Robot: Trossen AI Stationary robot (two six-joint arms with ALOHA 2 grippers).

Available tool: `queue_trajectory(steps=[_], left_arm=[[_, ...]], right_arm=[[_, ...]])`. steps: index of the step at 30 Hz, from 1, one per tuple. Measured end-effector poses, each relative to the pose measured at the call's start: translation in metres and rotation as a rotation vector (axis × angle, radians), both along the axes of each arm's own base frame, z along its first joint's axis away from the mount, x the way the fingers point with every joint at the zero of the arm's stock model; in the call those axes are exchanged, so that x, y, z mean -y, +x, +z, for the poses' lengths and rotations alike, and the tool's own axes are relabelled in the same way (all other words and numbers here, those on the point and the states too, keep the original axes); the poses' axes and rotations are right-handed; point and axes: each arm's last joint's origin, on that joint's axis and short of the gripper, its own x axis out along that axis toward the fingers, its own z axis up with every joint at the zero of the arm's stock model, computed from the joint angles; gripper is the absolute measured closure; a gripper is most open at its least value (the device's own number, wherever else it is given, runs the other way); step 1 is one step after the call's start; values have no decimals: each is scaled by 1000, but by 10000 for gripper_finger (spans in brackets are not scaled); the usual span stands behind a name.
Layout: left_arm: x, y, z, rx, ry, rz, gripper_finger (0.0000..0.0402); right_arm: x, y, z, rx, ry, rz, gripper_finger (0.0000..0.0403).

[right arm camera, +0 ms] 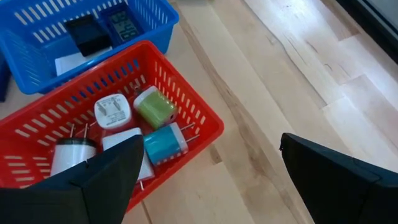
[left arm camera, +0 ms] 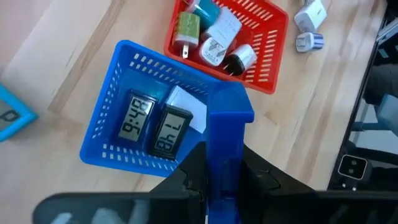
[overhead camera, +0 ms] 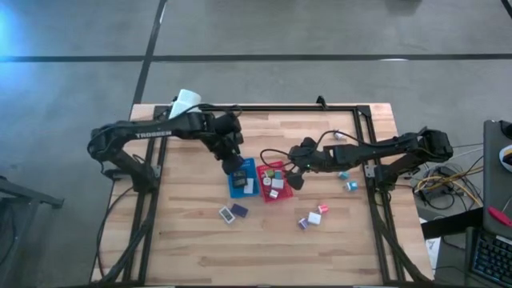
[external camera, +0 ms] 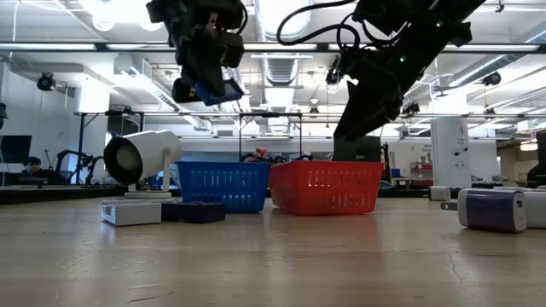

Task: Pick & Place Office items
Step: Put the dark blue digital clock into the blue bin

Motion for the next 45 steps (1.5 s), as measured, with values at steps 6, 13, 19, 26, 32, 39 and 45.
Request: queue_trajectory(steps=[6,13,19,26,32,39,45], left_arm=[[0,6,-12,-10,-6,8,354],[4,17,-34,53,15,-20,354],[11,26,-57,240,101,-92,354],[19,21,-87,433,178,-140,354],[24,2,-118,486,188,-135,354],[26,-10,-132,523,200,-124,354],[26,-11,-132,518,205,-125,352]], right_arm=[[0,-1,-2,-7,-6,7,29],[0,-1,-2,-5,-11,14,29],[0,-1,-2,-4,-12,14,29],[0,-1,-3,-7,-9,11,29],[0,-2,-4,-9,-8,10,29],[0,1,-2,21,-7,7,29],[0,3,1,61,-8,8,29]])
